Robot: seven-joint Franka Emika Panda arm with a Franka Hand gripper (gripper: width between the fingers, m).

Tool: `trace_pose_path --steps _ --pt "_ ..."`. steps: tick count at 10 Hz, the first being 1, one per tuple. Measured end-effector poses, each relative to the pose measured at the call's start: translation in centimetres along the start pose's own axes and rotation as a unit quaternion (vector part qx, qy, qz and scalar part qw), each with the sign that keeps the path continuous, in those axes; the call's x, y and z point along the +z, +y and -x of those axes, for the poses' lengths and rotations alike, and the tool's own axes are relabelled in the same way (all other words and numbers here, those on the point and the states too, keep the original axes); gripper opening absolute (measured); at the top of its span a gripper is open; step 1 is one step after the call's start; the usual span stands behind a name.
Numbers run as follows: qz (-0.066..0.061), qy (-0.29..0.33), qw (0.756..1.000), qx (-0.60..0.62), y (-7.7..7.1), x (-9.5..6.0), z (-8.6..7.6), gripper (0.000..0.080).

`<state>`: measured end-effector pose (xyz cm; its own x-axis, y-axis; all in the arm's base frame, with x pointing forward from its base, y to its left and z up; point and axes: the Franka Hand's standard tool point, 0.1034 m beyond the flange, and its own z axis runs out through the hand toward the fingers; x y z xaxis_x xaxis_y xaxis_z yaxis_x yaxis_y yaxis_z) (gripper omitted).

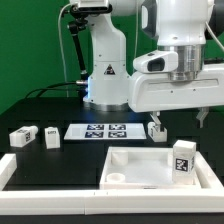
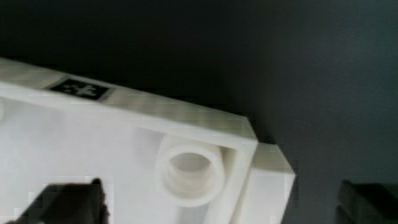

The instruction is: Assemble square table

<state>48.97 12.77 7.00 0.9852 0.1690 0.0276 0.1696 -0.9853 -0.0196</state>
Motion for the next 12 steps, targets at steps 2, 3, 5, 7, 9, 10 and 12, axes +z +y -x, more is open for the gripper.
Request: trace_pose_path --steps 2,3,5,7,9,10,12 --pt "-0.001 -0.009 1.0 0.002 -0.1 0.0 0.1 0.0649" --pt "-0.001 -0.011 1.0 0.002 0.0 0.1 0.2 0.0649" --pt "-0.007 -0.132 0.991 0.013 0.2 1.5 4.4 0.0649" --pt "-0.008 -0.228 0.973 0.027 -0.1 2.3 8.3 0.0649" --pt "-0.006 -0.306 0.951 0.038 -0.4 2.5 8.5 0.0649" --pt "-0.006 -0.325 0.945 0.04 -0.2 2.6 8.5 0.0649" --pt "-0.006 -0.378 0.925 0.043 -0.1 2.9 8.8 0.0649"
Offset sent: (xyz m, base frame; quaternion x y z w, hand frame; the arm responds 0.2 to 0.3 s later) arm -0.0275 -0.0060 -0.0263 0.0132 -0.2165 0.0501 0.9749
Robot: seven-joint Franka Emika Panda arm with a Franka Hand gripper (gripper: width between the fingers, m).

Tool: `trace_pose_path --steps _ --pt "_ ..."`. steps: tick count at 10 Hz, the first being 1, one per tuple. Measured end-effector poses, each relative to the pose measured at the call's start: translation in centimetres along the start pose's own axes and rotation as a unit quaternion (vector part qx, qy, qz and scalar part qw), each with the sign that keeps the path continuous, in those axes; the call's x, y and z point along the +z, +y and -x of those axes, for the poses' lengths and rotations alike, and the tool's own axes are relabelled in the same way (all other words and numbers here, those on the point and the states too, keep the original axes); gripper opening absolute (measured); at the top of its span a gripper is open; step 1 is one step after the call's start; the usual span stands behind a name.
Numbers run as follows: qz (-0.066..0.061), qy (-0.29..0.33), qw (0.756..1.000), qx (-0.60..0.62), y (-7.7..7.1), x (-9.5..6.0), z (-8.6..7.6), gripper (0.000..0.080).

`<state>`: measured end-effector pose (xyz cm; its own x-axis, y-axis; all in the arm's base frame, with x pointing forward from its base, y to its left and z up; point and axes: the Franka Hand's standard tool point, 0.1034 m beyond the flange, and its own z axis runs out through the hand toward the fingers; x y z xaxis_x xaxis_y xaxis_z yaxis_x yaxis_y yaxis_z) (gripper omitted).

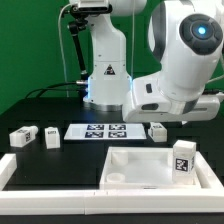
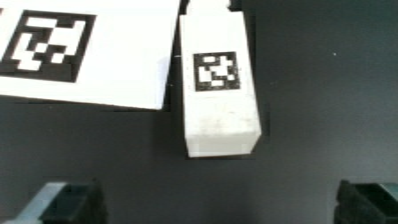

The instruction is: Assemble square table

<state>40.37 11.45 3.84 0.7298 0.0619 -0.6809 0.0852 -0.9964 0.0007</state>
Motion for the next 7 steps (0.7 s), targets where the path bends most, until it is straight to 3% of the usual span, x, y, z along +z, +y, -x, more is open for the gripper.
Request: trace_pose_path --steps 2,5,7 --pt "0.007 -0.023 1.0 0.006 -1.1 1.1 0.0 0.0649" --pt "0.004 -0.021 1.0 0.011 -0.7 1.0 -0.1 0.0649" --pt "0.0 -0.039 0.999 0.01 -0.1 2.0 0.2 0.0649"
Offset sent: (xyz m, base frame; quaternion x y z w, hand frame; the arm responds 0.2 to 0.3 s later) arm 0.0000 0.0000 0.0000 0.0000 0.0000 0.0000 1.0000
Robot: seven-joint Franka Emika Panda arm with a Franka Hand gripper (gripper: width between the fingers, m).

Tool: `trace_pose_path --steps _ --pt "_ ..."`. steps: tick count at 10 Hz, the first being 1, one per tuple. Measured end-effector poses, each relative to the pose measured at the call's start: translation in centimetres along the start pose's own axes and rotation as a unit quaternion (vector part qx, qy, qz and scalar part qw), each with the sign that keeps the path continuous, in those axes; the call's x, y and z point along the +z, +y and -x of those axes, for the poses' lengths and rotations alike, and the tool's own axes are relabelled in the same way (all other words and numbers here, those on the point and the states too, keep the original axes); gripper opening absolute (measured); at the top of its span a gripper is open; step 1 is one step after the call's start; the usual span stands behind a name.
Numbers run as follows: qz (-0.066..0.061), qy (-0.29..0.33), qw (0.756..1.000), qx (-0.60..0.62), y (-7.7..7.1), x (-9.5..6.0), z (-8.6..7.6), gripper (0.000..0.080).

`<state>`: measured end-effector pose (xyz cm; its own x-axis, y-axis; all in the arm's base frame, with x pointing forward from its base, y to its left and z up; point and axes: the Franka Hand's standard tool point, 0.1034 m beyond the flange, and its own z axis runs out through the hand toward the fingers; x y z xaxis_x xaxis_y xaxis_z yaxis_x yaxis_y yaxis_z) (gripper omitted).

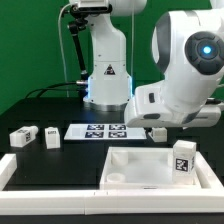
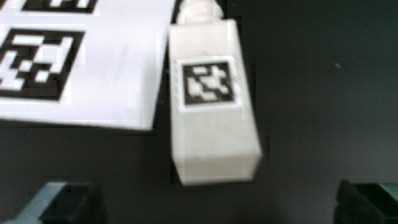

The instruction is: Assemble square table

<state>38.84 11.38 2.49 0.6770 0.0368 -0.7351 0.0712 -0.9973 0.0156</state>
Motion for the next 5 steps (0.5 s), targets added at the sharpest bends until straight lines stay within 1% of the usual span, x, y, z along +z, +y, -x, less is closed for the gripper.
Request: trace_pose_path --steps 1,2,3,4,5 --pt "-0.006 -0.018 1.0 0.008 0.4 0.9 0.2 0.0649" --pt "-0.004 -0.027 1.0 0.016 0.2 1.8 0.3 0.0649" --pt "0.0 -0.033 0.999 0.024 -0.6 2.7 0.6 0.0649" --pt "0.003 -0.039 0.999 0.026 -1.3 3.3 0.9 0.0649" --pt "0.004 -0.04 0.999 0.025 -1.4 3.4 0.9 0.0649"
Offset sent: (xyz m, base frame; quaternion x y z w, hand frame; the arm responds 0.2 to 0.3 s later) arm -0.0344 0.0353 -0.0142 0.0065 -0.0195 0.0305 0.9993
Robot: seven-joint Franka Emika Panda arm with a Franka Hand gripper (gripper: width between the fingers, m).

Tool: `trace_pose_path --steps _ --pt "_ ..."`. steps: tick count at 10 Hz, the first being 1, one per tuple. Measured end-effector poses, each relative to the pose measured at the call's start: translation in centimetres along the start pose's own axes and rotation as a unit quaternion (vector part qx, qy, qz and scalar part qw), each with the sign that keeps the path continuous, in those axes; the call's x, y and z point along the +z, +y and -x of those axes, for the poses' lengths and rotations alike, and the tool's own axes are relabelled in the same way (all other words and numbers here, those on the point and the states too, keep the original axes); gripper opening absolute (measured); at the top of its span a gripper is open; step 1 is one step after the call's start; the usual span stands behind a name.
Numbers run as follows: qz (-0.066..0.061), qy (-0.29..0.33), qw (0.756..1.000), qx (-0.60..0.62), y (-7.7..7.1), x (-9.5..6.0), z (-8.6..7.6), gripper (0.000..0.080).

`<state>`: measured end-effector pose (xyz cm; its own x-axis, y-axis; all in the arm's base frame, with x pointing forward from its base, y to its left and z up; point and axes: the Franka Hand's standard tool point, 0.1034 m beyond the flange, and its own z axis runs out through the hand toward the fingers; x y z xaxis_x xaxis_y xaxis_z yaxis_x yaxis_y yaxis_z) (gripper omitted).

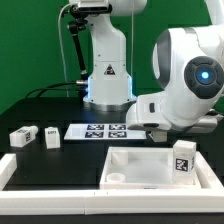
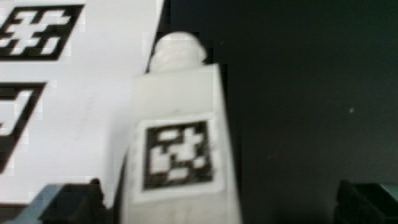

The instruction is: Assemble square table

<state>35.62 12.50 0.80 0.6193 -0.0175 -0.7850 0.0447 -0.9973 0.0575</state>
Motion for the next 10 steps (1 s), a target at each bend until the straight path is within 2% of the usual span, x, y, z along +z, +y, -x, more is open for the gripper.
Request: trace_pose_path --steps 3,4,5,6,7,10 --pt "-0.001 0.0 1.0 0.001 0.24 -0.05 -0.06 0.0649" --pt "-0.001 0.0 1.0 0.002 0.27 -0.06 -0.07 0.0562" --pt "-0.002 0.0 1.0 0.002 0.31 -0.06 -0.08 0.0368" --pt "-0.002 0.0 1.0 0.002 0.35 -0.08 -0.08 0.0368" --pt "-0.002 0.0 1.0 0.003 0.38 -0.09 -0.08 0.0289" --pt "-0.003 0.0 1.0 0.003 0.47 -0.1 -0.1 0.0289"
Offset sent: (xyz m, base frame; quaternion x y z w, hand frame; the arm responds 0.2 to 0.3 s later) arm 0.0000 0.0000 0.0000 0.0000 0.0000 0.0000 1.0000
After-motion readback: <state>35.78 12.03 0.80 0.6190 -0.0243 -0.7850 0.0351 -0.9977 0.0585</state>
